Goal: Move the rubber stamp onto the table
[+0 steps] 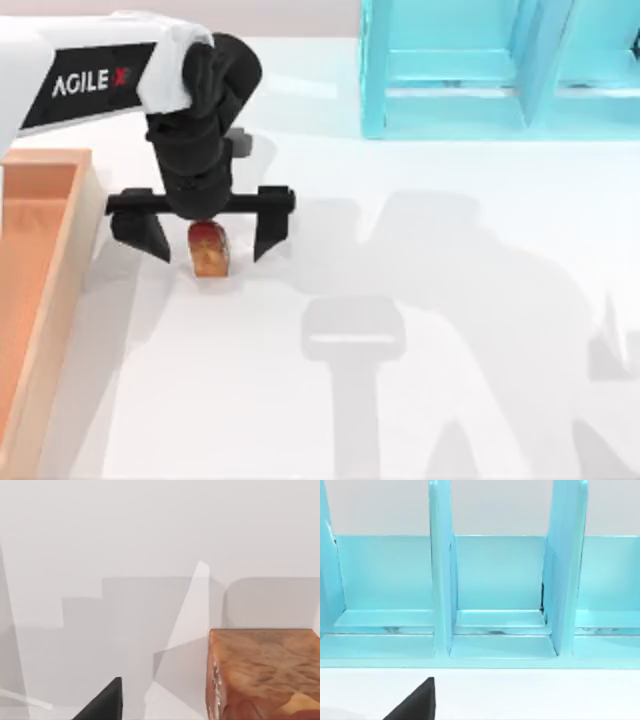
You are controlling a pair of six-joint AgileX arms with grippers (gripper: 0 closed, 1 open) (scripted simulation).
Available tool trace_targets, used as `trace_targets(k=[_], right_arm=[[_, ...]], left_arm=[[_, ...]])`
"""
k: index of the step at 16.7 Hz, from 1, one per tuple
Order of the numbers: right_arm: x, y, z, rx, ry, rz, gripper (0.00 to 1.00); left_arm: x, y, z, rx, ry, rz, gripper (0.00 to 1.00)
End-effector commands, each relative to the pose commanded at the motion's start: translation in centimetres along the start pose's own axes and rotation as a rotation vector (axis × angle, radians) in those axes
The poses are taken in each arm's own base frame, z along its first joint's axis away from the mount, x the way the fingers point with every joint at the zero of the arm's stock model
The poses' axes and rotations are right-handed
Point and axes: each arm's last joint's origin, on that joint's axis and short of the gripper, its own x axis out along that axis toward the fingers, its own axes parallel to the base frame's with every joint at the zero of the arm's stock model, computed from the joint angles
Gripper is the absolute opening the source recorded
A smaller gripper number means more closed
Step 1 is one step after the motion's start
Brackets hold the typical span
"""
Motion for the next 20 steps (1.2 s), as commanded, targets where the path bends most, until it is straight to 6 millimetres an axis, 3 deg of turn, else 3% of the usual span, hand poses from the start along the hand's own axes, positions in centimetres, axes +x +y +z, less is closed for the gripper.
trace_targets(k=[4, 9, 11, 16, 20], right_arm=[[0.0, 0.0, 0.0, 0.000, 0.000, 0.000, 1.00], [0.0, 0.0, 0.0, 0.000, 0.000, 0.000, 1.00], [0.0, 0.0, 0.0, 0.000, 0.000, 0.000, 1.00], [0.0, 0.0, 0.0, 0.000, 0.000, 0.000, 1.00], [0.0, 0.0, 0.0, 0.000, 0.000, 0.000, 1.00]], left_arm=[[-0.4, 0.0, 0.1, 0.001, -0.001, -0.003, 1.00], [-3.9, -0.4, 0.8, 0.005, 0.028, 0.041, 1.00], [-5.8, -0.3, 1.0, -0.002, 0.045, 0.064, 1.00], [-13.6, -0.1, 0.4, 0.001, -0.005, 0.010, 1.00], [-15.0, 0.0, 0.1, -0.001, -0.001, 0.000, 1.00]])
